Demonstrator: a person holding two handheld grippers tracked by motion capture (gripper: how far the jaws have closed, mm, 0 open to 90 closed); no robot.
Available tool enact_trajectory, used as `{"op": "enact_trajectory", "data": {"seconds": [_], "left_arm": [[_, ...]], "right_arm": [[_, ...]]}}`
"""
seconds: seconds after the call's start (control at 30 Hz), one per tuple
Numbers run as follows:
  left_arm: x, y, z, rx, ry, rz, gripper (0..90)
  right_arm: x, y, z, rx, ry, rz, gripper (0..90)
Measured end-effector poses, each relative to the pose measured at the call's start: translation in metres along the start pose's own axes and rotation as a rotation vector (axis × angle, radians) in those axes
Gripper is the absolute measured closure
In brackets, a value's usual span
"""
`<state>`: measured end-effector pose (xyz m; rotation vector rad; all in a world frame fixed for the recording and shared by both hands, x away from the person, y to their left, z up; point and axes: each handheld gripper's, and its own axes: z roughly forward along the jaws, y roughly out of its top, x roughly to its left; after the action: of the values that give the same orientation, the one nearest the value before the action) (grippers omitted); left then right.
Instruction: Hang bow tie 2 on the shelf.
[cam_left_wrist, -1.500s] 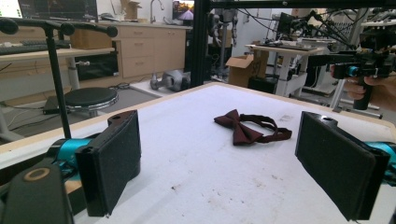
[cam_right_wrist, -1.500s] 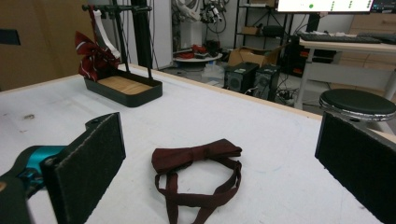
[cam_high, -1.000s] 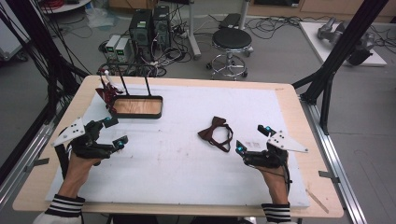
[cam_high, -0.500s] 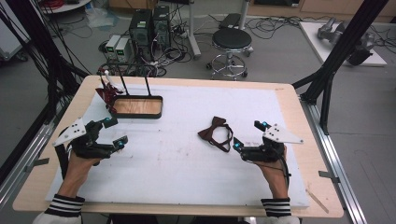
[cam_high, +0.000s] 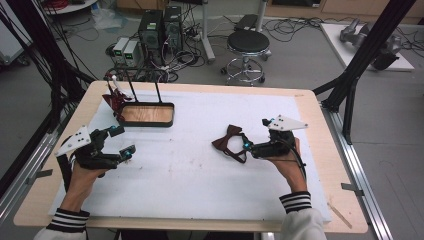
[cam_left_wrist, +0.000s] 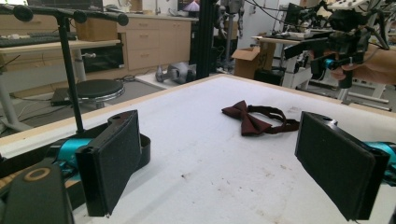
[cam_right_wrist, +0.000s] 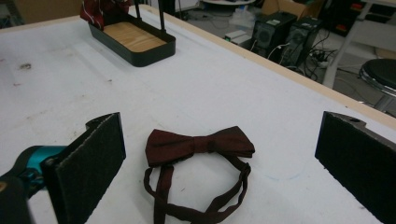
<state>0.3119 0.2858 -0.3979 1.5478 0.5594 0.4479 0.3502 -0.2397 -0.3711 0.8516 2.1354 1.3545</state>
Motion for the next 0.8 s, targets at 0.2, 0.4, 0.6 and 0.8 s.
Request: {"op": "enact_trajectory", "data": {"seconds": [0.2,0.4,0.6,0.8], "left_arm": [[0.001,-0.001,0.0,0.006,0.004,-0.003,15.0],[0.002,-0.002,0.001,0.018,0.003,-0.003,15.1],[0.001,-0.002,0.002,0.018,0.007,0.0,15.1],[0.001,-0.003,0.002,0.023,0.009,0.004,15.1]], "right_arm": [[-0.009,0.008,0.014,0.027,0.025,-0.004,0.7],[-0.018,0.008,0.024,0.036,0.076,-0.01,0.7],[-0.023,0.01,0.029,0.086,0.095,-0.051,0.7],[-0.028,0.022,0.035,0.127,0.107,-0.088,0.7]]}}
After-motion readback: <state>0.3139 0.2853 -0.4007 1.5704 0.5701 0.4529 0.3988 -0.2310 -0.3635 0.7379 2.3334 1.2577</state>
